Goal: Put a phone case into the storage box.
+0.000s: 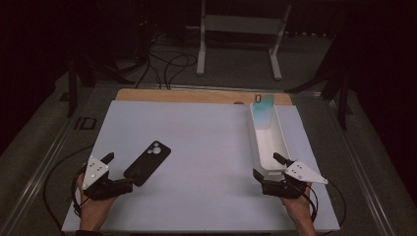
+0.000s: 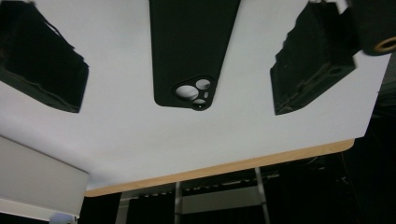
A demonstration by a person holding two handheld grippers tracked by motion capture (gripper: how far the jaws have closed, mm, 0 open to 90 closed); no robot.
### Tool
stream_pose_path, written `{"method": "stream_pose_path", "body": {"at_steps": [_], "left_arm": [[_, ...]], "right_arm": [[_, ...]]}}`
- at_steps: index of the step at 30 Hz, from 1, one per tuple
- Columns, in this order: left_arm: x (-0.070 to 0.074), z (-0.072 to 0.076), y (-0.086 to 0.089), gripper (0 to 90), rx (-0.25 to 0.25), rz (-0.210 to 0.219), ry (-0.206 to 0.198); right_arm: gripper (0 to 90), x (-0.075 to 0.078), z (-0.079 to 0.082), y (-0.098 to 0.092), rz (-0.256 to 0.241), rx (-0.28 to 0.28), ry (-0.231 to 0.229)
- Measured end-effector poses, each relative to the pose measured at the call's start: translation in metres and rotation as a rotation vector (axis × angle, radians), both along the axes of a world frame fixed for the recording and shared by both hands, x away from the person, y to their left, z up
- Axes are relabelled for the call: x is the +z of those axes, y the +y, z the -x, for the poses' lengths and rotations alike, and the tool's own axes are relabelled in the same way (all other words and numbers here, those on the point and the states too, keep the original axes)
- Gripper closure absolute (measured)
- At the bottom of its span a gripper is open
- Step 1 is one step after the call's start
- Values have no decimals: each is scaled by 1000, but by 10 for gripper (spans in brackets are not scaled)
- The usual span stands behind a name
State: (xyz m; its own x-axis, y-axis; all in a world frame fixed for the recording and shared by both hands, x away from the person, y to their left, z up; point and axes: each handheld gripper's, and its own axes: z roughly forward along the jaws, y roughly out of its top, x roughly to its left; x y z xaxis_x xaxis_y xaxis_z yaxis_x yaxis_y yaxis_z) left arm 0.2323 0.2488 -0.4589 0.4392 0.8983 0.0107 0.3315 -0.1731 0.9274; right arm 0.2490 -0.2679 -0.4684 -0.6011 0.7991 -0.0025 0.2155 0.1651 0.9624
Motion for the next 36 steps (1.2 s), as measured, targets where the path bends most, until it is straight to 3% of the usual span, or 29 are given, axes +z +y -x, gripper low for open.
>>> {"method": "stream_pose_path", "body": {"at_steps": [9, 26, 36], "left_arm": [[1, -2, 5, 4, -5, 5, 2], [-1, -24, 13, 0, -43, -29, 151], [-8, -38, 4, 0, -76, -106, 210]], "right_arm": [[77, -1, 0, -1, -16, 0, -1], [78, 0, -3, -1, -20, -7, 5], [78, 0, -4, -1, -18, -8, 8]]}}
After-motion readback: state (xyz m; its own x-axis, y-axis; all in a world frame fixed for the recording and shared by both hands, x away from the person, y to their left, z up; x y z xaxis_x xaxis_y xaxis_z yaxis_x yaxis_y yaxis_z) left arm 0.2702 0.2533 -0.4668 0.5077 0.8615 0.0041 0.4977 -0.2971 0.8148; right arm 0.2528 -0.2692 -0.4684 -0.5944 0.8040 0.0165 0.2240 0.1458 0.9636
